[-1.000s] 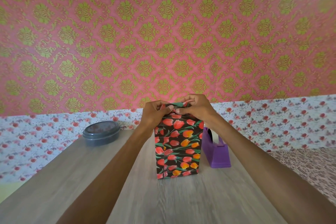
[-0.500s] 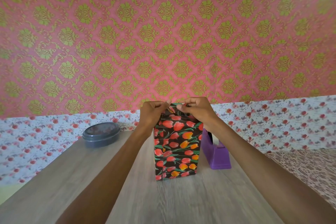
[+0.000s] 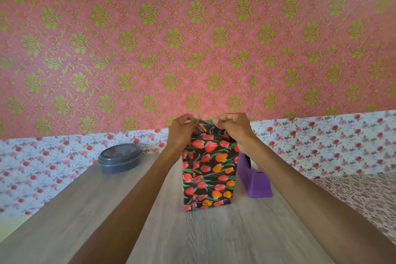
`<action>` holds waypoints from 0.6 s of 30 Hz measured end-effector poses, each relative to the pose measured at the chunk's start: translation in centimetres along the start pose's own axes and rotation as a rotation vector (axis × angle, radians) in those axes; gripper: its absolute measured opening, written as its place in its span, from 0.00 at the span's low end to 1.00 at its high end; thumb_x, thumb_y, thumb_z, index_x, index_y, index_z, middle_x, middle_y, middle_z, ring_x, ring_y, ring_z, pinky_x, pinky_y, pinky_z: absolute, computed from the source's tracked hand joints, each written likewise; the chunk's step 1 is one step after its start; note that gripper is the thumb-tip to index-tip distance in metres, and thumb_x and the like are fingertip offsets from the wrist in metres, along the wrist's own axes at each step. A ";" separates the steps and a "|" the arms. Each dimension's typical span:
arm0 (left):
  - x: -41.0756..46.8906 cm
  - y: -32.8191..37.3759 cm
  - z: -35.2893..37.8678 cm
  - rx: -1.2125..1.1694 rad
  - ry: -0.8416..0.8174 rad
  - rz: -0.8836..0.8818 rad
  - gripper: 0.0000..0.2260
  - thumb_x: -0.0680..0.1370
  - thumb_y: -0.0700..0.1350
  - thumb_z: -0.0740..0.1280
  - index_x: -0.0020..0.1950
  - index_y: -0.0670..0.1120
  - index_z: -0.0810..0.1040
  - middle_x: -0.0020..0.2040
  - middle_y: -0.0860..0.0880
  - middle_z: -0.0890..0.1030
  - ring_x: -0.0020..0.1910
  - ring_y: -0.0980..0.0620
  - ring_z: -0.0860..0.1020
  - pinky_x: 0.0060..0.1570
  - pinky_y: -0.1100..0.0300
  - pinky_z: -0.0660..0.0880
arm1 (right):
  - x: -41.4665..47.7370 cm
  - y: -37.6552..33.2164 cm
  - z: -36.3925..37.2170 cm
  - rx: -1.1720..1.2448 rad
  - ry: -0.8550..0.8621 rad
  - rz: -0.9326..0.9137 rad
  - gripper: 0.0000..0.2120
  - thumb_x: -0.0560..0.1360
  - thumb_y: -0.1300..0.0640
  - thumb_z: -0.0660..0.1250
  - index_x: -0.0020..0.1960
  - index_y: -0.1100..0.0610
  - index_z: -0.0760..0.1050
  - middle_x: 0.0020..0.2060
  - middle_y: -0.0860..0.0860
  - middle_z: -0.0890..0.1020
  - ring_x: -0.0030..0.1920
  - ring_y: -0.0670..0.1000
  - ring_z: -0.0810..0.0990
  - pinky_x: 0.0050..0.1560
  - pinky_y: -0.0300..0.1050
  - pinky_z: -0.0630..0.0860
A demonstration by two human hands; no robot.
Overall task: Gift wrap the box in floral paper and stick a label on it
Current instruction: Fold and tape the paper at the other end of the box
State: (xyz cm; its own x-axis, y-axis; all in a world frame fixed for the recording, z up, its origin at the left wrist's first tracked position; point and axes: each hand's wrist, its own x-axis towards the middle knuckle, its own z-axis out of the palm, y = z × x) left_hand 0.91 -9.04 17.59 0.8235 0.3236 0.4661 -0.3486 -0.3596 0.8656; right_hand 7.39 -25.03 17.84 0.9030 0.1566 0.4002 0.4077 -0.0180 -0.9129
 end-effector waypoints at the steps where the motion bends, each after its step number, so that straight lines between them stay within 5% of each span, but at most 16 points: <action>1: 0.1 -0.1 -0.2 0.018 -0.052 0.000 0.09 0.77 0.51 0.70 0.50 0.47 0.77 0.45 0.49 0.84 0.44 0.53 0.81 0.44 0.64 0.75 | 0.0 0.0 0.0 -0.008 0.003 -0.004 0.06 0.72 0.59 0.75 0.48 0.58 0.84 0.43 0.49 0.85 0.47 0.41 0.81 0.46 0.31 0.71; 4: 0.2 -0.1 -0.8 0.096 -0.147 0.043 0.18 0.72 0.50 0.76 0.57 0.48 0.74 0.50 0.52 0.81 0.46 0.53 0.81 0.38 0.64 0.77 | -0.1 -0.1 0.2 -0.024 0.006 -0.004 0.03 0.73 0.58 0.75 0.46 0.57 0.83 0.42 0.48 0.84 0.45 0.41 0.81 0.43 0.30 0.71; 9: 0.4 0.1 -1.1 0.180 -0.105 0.110 0.16 0.70 0.46 0.79 0.53 0.49 0.76 0.44 0.51 0.81 0.36 0.53 0.80 0.30 0.67 0.73 | -0.4 -0.4 0.5 -0.050 -0.005 -0.033 0.02 0.73 0.59 0.74 0.45 0.55 0.82 0.39 0.44 0.82 0.42 0.37 0.78 0.39 0.28 0.72; 14: 0.7 -0.3 -1.1 0.224 -0.066 0.129 0.18 0.69 0.47 0.79 0.54 0.50 0.76 0.47 0.49 0.81 0.42 0.49 0.81 0.36 0.61 0.74 | -0.7 -0.5 0.4 -0.096 -0.078 -0.055 0.08 0.69 0.59 0.78 0.47 0.55 0.83 0.43 0.50 0.85 0.47 0.43 0.82 0.40 0.28 0.73; 18: 1.1 0.0 -1.0 0.369 -0.053 0.182 0.19 0.69 0.48 0.79 0.55 0.51 0.74 0.44 0.46 0.83 0.41 0.47 0.82 0.39 0.55 0.78 | -0.7 -0.6 0.9 -0.177 -0.026 -0.082 0.11 0.67 0.61 0.80 0.48 0.56 0.83 0.37 0.51 0.84 0.38 0.43 0.82 0.33 0.27 0.72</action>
State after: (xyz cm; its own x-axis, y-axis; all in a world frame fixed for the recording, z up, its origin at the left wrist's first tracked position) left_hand 1.40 -7.78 18.25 0.7884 0.1836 0.5871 -0.3149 -0.6994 0.6416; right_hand 6.40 -24.26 18.05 0.8628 0.1896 0.4686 0.4995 -0.1770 -0.8480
